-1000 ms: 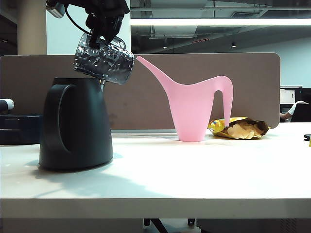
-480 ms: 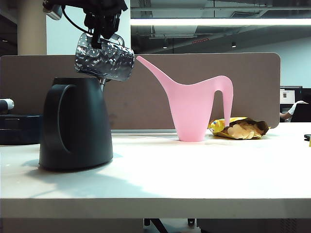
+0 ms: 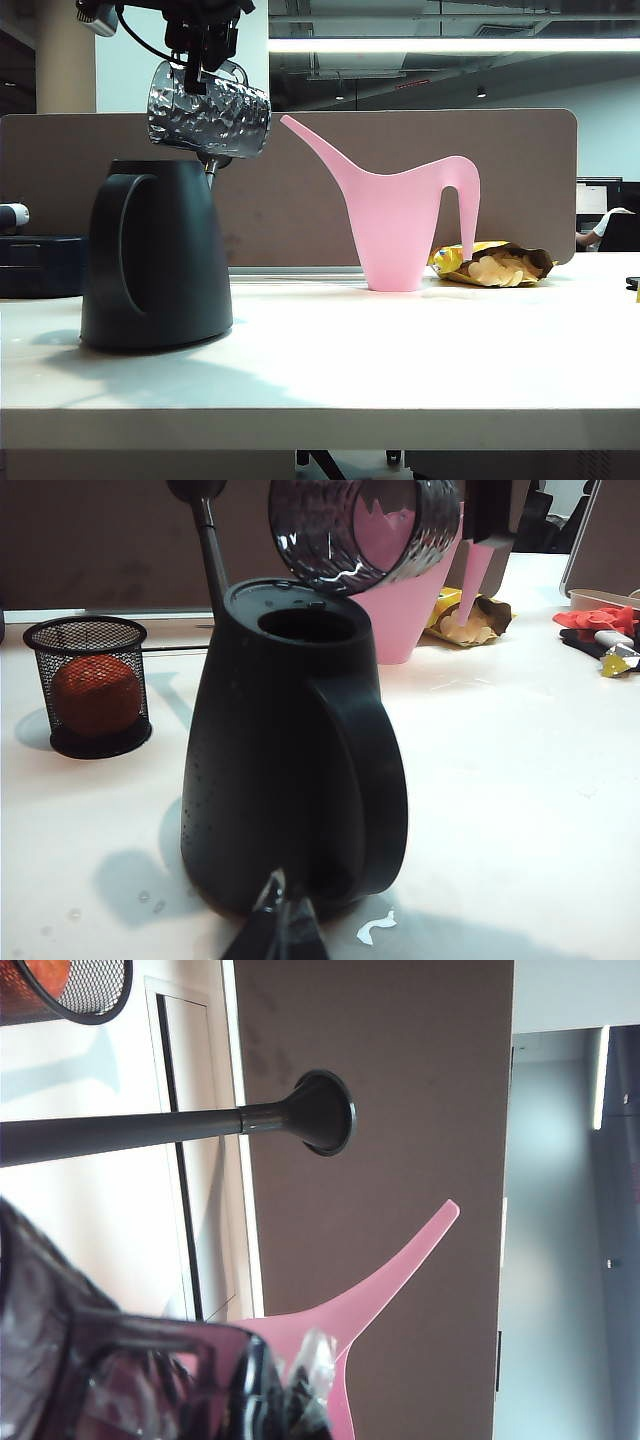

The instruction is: Pour the water from the cup into the kettle.

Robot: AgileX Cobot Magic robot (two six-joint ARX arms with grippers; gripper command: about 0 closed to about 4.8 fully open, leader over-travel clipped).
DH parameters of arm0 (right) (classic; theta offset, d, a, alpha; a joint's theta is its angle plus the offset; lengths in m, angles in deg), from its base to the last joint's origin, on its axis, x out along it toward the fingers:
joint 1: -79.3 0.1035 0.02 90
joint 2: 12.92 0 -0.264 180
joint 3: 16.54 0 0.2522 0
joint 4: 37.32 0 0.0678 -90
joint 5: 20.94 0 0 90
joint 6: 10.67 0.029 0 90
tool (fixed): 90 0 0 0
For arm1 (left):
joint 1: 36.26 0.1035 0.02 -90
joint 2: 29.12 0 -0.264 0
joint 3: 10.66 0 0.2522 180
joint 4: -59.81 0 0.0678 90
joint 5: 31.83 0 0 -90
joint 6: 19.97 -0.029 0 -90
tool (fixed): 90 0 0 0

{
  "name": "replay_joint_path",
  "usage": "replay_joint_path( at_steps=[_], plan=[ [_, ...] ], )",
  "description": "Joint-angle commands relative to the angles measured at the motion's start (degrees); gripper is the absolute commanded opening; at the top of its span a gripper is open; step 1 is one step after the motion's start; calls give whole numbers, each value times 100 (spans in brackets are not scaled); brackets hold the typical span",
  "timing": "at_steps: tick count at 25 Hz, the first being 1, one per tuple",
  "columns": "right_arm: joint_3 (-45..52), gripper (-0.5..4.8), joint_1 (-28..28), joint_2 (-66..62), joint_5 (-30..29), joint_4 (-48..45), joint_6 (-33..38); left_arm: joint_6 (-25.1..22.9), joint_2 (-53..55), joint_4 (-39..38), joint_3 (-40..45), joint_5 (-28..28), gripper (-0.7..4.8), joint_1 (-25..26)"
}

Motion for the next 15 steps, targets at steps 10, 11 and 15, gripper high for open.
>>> replay_joint_path(
  at_steps=[10, 11, 15],
  plan=[
    [-26, -9, 74, 28, 26, -136, -85, -9, 4, 37, -11, -15, -5, -2],
    [-24, -9, 72, 28, 26, -136, -85, -9, 4, 37, -11, -15, -5, -2],
    [-20, -9, 70, 28, 31, -131, -85, -7, 4, 39, -13, -13, -5, -2]
  ],
)
